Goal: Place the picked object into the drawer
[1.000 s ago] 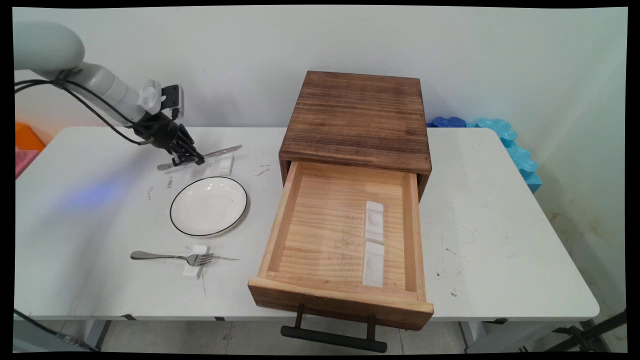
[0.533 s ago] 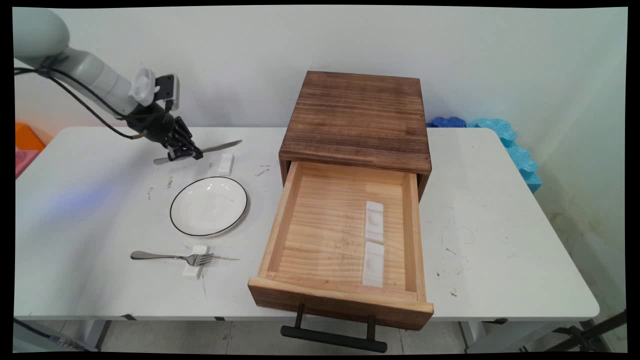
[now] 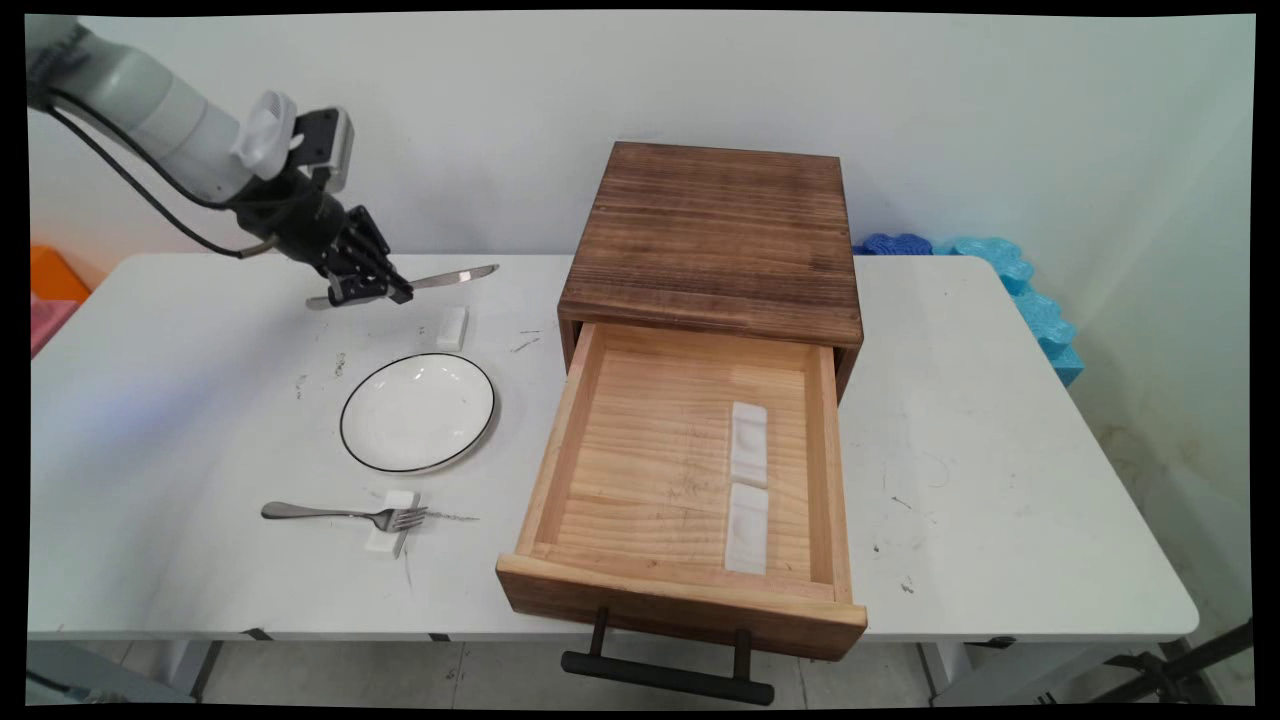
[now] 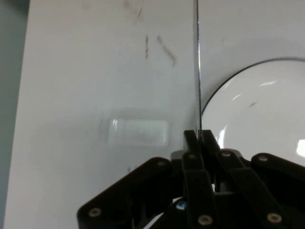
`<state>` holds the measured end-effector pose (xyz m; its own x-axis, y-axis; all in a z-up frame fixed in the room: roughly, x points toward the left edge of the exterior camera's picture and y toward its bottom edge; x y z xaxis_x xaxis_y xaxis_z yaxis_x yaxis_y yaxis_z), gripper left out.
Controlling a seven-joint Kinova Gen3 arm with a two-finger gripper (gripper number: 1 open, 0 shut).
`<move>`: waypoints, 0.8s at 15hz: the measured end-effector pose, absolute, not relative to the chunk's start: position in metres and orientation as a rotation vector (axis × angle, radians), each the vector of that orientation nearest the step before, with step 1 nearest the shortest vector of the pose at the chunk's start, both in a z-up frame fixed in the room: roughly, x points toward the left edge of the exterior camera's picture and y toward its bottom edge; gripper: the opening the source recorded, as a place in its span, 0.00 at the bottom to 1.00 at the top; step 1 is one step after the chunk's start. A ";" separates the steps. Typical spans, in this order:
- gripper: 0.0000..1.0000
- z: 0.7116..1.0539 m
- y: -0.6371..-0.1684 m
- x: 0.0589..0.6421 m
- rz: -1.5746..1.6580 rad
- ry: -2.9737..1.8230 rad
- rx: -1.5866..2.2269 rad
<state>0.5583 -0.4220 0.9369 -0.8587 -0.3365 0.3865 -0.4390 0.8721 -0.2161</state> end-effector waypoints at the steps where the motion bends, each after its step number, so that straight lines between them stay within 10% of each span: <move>1: 0.00 0.945 -0.418 0.552 0.428 -2.703 0.556; 12: 0.00 1.010 -0.397 0.454 0.419 -2.647 0.378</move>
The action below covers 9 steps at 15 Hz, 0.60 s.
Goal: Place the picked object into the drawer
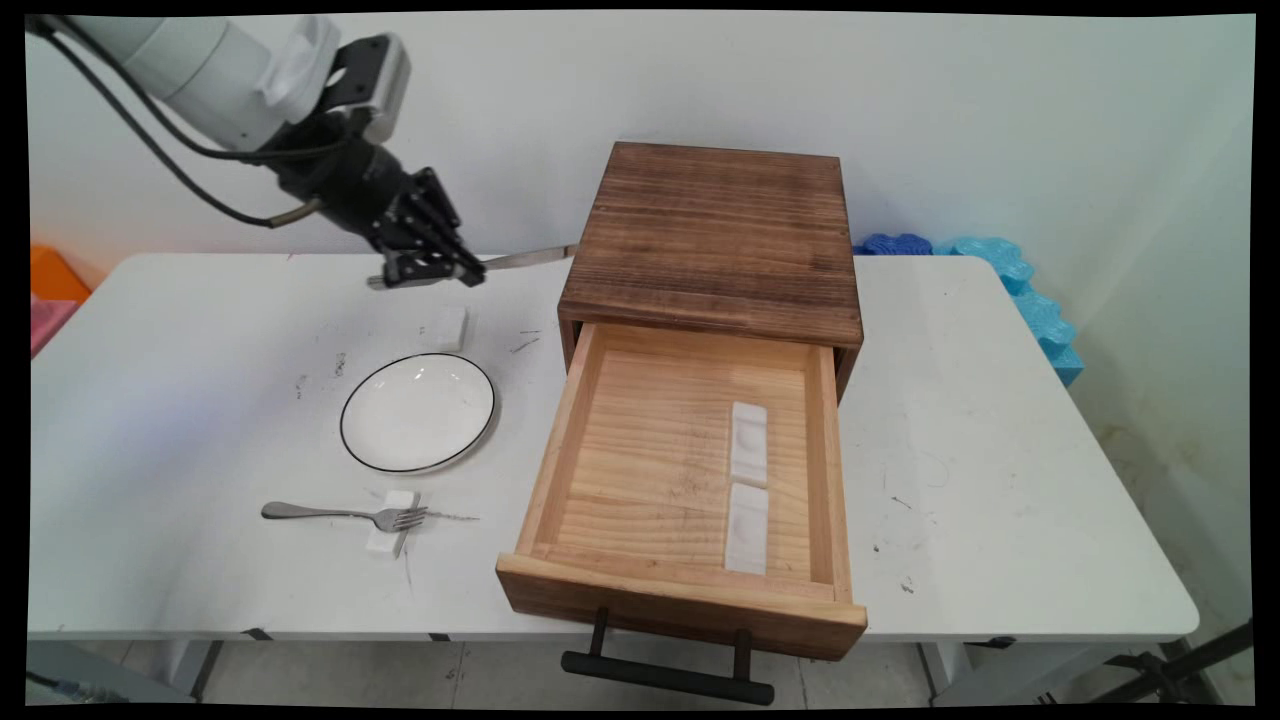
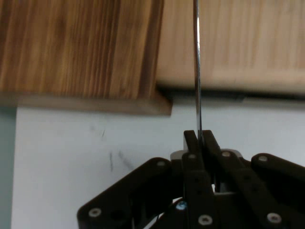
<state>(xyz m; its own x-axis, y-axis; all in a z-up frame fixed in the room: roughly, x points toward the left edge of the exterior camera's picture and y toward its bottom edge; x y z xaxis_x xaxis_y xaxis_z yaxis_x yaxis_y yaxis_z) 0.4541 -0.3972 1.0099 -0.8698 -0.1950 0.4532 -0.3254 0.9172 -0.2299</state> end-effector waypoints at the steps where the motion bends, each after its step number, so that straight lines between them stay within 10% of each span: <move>1: 0.00 1.012 -0.397 0.442 0.415 -2.641 0.366; 9: 0.00 1.004 -0.407 0.355 0.378 -2.610 0.335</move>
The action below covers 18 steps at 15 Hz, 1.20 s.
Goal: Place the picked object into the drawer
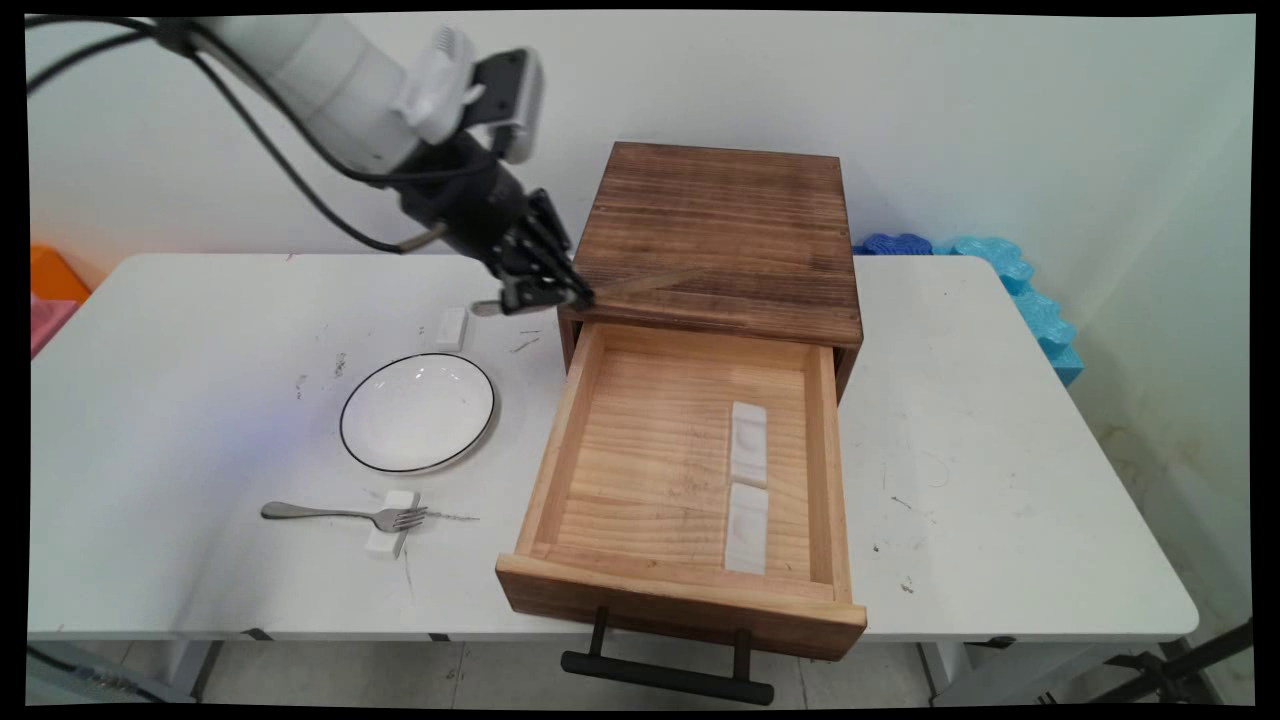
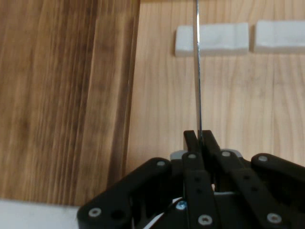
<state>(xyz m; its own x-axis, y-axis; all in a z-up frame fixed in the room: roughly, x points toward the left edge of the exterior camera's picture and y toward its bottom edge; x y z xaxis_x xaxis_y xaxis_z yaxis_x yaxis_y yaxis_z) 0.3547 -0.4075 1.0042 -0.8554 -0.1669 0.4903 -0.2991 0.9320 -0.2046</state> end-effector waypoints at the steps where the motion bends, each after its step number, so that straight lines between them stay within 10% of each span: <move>1: 0.00 1.001 -0.410 0.345 0.374 -2.608 0.331; 18: 0.00 0.910 -0.447 0.246 0.334 -2.646 0.221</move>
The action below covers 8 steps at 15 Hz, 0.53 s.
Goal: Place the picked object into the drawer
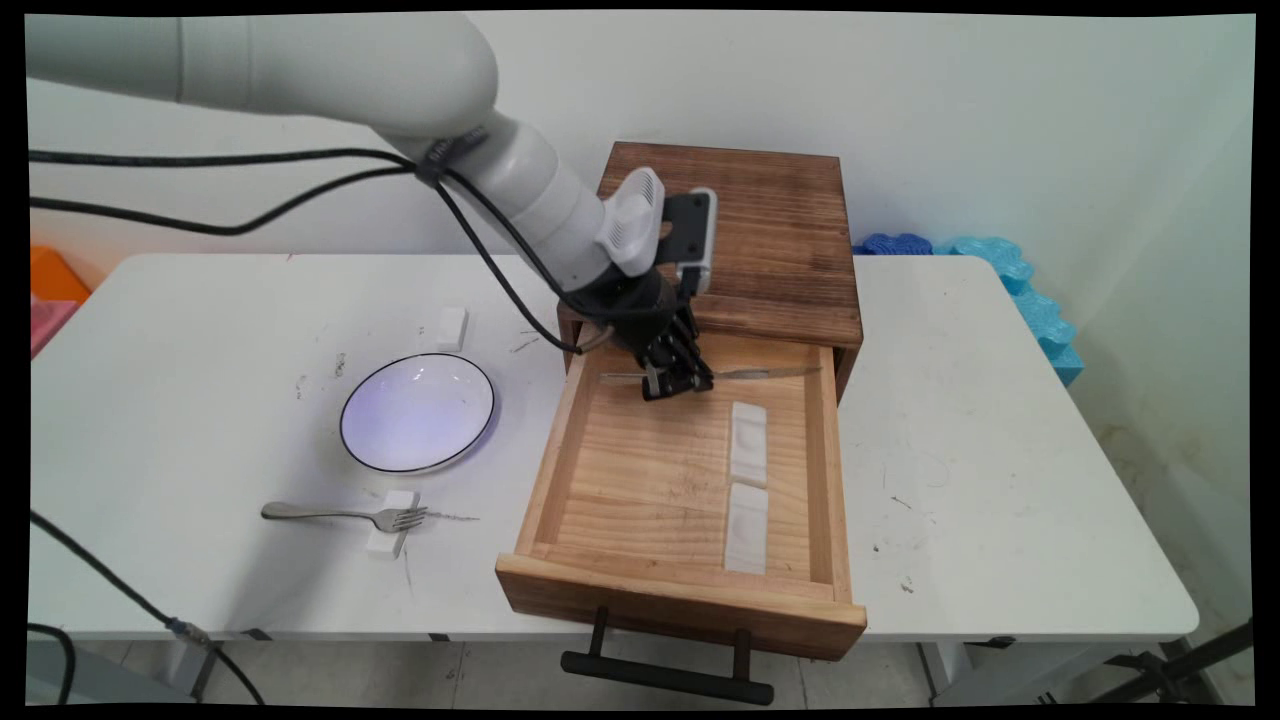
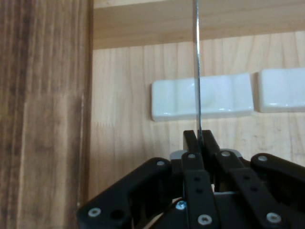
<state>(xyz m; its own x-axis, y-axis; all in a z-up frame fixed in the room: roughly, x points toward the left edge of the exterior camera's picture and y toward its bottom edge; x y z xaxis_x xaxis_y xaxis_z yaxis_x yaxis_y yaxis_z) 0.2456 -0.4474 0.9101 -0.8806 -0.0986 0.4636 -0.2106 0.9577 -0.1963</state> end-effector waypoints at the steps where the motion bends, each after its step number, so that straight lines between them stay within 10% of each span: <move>1: 0.00 0.905 -0.449 0.244 0.332 -2.650 0.217; 8: 0.00 0.877 -0.452 0.237 0.320 -2.671 0.197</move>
<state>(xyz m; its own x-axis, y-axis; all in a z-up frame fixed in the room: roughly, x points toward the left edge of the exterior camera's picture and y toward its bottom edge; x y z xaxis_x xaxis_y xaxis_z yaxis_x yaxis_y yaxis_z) 0.2366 -0.4515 0.8770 -0.8926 -0.0869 0.4424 -0.1890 0.9630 -0.1923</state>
